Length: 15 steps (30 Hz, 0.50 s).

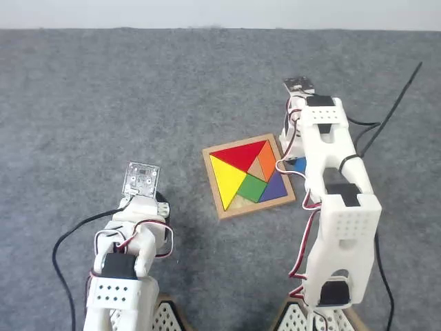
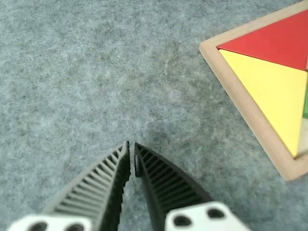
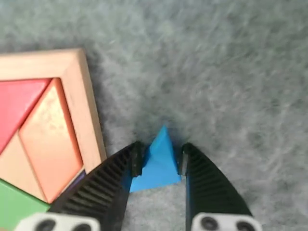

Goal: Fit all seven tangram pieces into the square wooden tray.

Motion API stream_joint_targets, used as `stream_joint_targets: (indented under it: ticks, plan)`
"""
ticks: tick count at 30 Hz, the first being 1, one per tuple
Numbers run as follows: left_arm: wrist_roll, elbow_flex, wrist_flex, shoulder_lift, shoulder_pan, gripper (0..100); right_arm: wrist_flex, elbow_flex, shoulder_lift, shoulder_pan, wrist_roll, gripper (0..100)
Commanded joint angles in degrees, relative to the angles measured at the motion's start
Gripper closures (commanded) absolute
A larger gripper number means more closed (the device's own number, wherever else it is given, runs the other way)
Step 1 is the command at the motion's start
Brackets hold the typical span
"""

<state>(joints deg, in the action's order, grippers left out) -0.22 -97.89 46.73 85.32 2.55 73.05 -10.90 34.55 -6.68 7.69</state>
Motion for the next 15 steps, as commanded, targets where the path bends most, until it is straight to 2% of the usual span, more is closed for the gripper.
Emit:
stream_joint_targets:
  ticks: [1,10,15]
  plan:
    - [0.26,1.1,0.0,0.7,0.18,99,1.36,-1.23,0.13,0.13,-1.58,81.1]
    - [0.26,1.1,0.0,0.7,0.18,99,6.2,-0.88,-2.68,1.63,-15.82,79.7]
    - [0.26,1.1,0.0,0.7,0.18,99,5.58,-1.05,-0.57,1.98,-18.02,79.7]
